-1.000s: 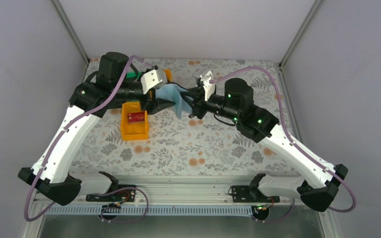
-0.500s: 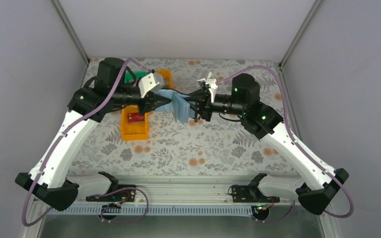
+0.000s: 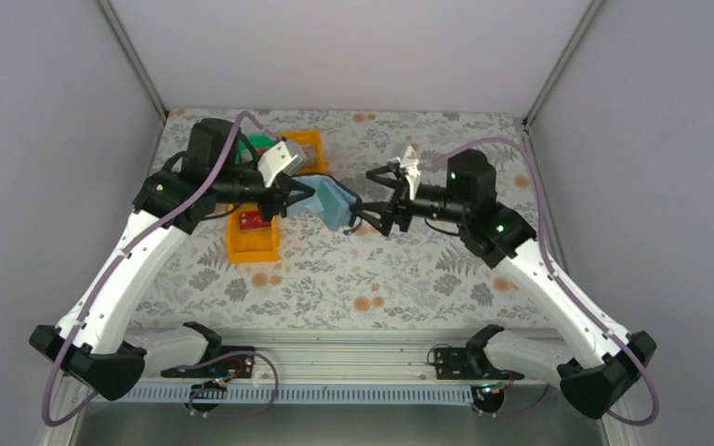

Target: Take the credit cards out of the card holder

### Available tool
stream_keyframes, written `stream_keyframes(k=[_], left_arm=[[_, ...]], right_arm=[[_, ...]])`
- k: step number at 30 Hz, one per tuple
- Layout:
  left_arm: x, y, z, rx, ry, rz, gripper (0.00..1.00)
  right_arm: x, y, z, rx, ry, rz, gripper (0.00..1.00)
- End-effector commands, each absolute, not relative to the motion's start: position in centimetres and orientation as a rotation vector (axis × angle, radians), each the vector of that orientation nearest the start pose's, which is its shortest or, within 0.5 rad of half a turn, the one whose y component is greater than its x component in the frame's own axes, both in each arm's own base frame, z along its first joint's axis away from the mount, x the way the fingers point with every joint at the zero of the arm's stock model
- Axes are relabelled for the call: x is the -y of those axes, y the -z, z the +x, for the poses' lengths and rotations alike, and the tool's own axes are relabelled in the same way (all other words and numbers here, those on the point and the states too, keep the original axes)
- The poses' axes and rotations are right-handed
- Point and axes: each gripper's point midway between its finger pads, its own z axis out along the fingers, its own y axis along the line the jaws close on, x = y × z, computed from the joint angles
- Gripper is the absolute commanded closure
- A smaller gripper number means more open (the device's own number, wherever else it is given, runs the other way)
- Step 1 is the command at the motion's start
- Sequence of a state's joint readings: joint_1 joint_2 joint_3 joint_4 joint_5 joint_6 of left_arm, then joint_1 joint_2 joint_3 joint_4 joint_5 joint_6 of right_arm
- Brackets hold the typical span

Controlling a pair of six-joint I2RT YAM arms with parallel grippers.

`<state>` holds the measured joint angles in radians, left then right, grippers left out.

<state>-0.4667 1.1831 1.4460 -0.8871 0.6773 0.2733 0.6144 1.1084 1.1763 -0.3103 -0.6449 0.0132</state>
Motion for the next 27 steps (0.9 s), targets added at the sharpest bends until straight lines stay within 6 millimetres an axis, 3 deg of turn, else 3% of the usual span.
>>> stream_keyframes(k=[1, 3, 6, 11, 18, 24, 25, 26, 27], left_arm=[[23.1, -36.9, 24.0, -1.832, 0.793, 1.058, 0.98], [23.8, -37.9, 22.5, -1.771, 0.885, 1.115, 0.98], [24.2, -38.4, 21.2, -1.715, 0.939, 1.18, 0.98], [24.5, -38.4, 20.3, -1.691, 0.99, 1.21, 0.97], [24.4, -37.8, 20.9, -1.718, 0.969, 1.19, 0.98], [23.9, -37.0, 23.0, -1.787, 0.871, 1.116, 0.98], [24.0, -37.0, 23.1, -1.789, 0.873, 1.116, 0.98], [24.1, -37.0, 23.0, -1.788, 0.881, 1.117, 0.98], [24.2, -37.0, 22.8, -1.788, 0.897, 1.12, 0.98]], right_arm=[[-26.8, -36.1, 20.9, -1.536, -0.948, -1.033, 0.02], [-26.6, -35.3, 19.4, -1.475, -0.96, -1.097, 0.01], [-26.4, -34.8, 19.7, -1.444, -0.93, -1.094, 0.01], [-27.7, -35.8, 20.2, -1.413, -0.999, -1.116, 0.01], [-28.6, -37.5, 19.5, -1.356, -1.105, -1.152, 0.05], [-29.0, -37.3, 19.4, -1.396, -1.152, -1.162, 0.01], [-29.1, -37.4, 19.6, -1.405, -1.147, -1.146, 0.02], [-29.1, -37.5, 19.9, -1.409, -1.147, -1.127, 0.11], [-29.2, -37.6, 20.1, -1.413, -1.149, -1.116, 0.26]])
